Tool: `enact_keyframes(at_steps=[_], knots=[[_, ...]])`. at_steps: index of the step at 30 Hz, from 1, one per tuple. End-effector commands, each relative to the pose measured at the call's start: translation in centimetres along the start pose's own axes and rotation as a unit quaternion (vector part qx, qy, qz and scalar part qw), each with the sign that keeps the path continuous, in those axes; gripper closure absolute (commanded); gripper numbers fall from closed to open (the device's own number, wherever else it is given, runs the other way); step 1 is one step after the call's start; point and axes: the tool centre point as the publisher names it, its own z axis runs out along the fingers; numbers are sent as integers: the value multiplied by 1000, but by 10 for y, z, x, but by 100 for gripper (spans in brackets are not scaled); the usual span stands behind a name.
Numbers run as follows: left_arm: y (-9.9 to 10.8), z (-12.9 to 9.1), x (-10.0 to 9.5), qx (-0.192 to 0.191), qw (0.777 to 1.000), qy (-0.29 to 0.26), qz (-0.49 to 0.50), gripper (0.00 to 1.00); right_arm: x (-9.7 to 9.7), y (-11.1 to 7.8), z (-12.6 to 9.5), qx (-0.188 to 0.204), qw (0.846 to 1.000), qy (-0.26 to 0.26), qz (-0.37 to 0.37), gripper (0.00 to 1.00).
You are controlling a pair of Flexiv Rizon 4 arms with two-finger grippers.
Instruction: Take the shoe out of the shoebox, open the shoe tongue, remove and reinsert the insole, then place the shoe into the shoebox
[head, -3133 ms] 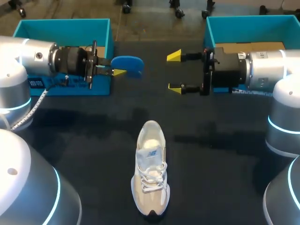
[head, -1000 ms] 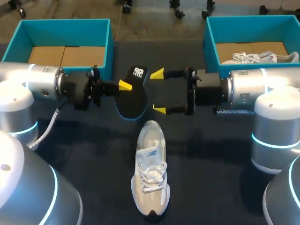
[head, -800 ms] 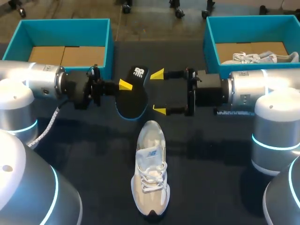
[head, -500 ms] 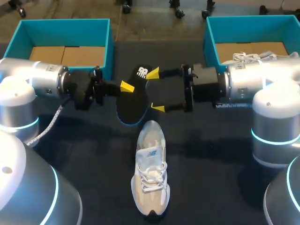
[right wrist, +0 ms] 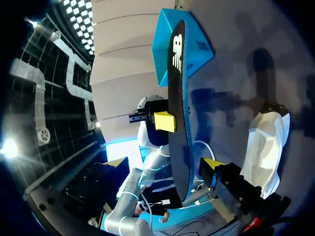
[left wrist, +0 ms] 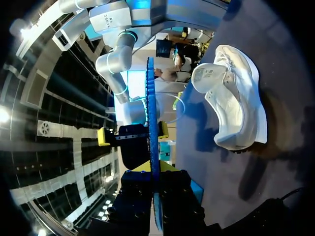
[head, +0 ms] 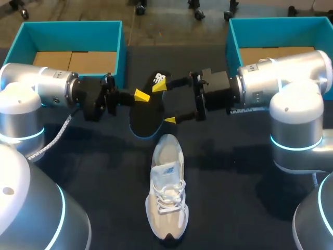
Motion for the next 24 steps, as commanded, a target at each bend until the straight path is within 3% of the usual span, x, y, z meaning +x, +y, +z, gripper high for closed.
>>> enact_keyframes(at_steps=[1,6,14,16,24], knots=[[-2,0,-2,-3,1000,-2,2,100,-4,-1,5,-2,1000,2,-2,20],[-3,-1,-4,-4,1000,-5,3,100,-10,-2,7,-2,1000,5,-5,39],[-4,0,-4,-3,1000,0,3,100,-17,2,12,-4,1000,15,0,39],[-4,0,-4,-3,1000,0,3,100,-17,2,14,-3,1000,17,1,49],[-4,0,-4,-3,1000,0,3,100,-13,4,22,1,1000,10,-4,55]])
